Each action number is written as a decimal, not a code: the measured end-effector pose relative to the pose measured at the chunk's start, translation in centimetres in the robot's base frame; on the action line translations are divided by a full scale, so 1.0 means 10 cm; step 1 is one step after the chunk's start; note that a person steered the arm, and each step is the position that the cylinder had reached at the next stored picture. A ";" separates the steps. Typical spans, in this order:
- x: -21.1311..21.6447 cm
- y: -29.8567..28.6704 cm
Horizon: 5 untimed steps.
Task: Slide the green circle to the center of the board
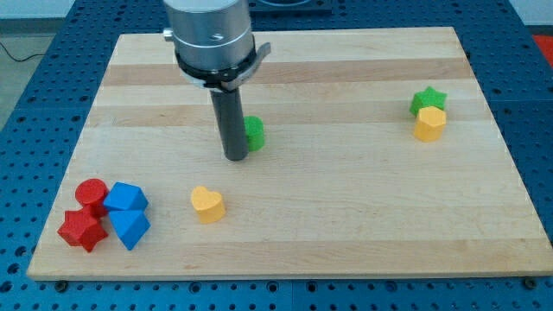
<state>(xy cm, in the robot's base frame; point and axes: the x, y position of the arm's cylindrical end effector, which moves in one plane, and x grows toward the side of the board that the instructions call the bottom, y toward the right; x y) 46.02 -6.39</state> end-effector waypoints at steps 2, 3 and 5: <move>-0.11 0.47; -0.18 -0.23; -0.65 0.65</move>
<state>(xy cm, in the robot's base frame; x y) 39.51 0.15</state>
